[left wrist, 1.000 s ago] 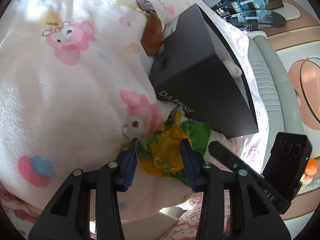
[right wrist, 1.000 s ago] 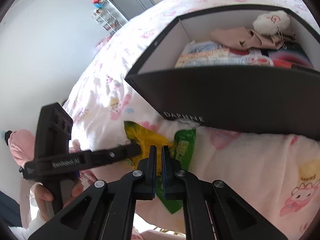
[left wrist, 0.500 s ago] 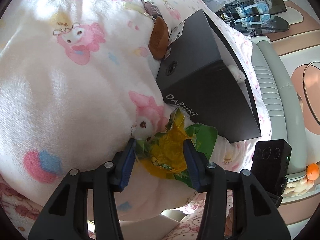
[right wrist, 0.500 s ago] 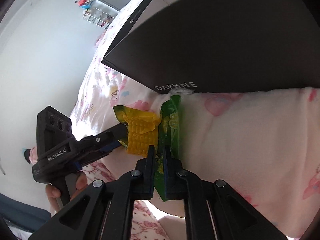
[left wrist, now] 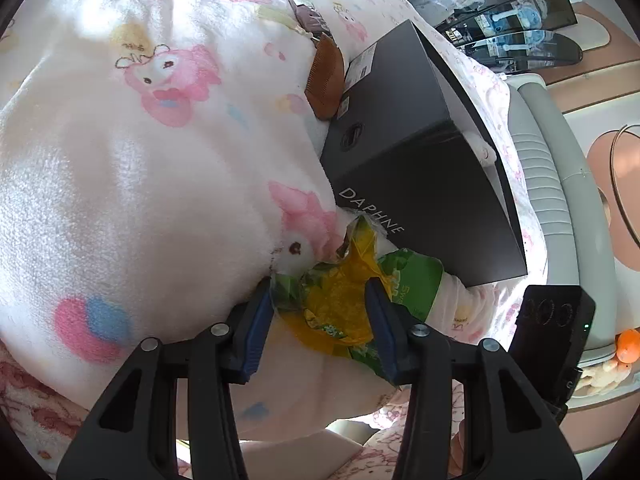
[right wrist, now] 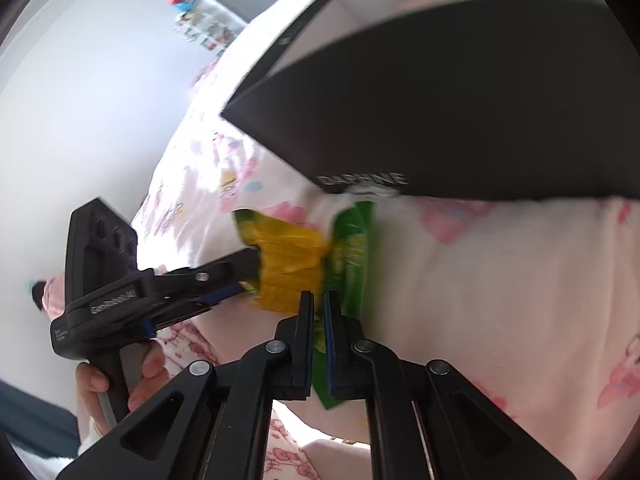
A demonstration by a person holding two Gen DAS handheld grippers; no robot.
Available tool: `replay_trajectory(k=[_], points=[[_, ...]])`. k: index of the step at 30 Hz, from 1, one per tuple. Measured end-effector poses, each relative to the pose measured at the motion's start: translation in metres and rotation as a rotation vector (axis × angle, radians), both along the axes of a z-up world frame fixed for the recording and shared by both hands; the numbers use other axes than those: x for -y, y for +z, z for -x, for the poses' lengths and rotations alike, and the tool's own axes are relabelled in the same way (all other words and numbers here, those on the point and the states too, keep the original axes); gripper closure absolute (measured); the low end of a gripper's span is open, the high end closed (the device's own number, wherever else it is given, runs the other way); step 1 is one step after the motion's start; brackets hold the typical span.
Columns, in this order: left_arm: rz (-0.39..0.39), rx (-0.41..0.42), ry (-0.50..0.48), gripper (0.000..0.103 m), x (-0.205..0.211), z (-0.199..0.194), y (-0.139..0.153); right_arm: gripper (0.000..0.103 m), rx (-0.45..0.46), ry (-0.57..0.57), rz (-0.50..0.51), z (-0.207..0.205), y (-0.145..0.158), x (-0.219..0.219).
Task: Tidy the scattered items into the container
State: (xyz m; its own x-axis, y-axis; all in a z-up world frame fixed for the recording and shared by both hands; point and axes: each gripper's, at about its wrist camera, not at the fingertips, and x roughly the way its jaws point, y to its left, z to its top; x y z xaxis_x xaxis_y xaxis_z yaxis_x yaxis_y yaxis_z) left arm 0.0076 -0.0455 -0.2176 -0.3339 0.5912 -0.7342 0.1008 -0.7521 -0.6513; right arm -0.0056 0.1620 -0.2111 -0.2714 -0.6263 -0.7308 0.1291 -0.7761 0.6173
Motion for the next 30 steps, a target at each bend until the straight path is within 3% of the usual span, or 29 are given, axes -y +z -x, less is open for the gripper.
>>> replay_trajectory(k=[7,11,12,13,14,16,20,23,26,28,30], points=[[0.015,-0.017,-0.016,0.057,-0.003,0.001,0.003,0.097,0.023,-0.044,-0.006,-0.002,0.0,-0.007],[0.029,-0.03,-0.025,0.057,-0.004,0.0,0.007,0.092,-0.077,-0.116,-0.049,-0.015,0.022,-0.009],[0.027,-0.032,-0.026,0.057,-0.003,0.0,0.008,0.077,-0.093,-0.117,-0.057,-0.016,0.023,-0.008],[0.024,-0.032,-0.028,0.057,-0.003,0.001,0.007,0.051,-0.087,-0.106,-0.072,-0.014,0.021,-0.005],[0.024,-0.027,-0.031,0.057,-0.004,0.002,0.004,0.044,-0.061,-0.083,-0.081,-0.012,0.016,-0.001],[0.021,-0.005,-0.035,0.057,-0.006,0.003,-0.003,0.044,-0.017,-0.041,-0.064,-0.007,0.005,0.008],[-0.028,0.002,-0.003,0.057,-0.009,-0.001,-0.014,0.046,-0.057,0.006,0.019,-0.006,0.001,0.028],[-0.058,0.017,0.032,0.056,-0.006,-0.003,-0.023,0.048,-0.054,0.033,0.019,-0.002,-0.007,0.041],[-0.086,0.026,0.038,0.058,-0.004,-0.004,-0.026,0.056,-0.053,0.036,0.025,-0.002,-0.016,0.05],[-0.131,0.005,0.034,0.058,-0.002,-0.008,-0.023,0.067,-0.054,0.035,0.075,-0.004,-0.013,0.048],[-0.161,-0.017,0.019,0.058,-0.002,-0.011,-0.017,0.068,-0.069,0.034,0.118,-0.007,-0.004,0.044]])
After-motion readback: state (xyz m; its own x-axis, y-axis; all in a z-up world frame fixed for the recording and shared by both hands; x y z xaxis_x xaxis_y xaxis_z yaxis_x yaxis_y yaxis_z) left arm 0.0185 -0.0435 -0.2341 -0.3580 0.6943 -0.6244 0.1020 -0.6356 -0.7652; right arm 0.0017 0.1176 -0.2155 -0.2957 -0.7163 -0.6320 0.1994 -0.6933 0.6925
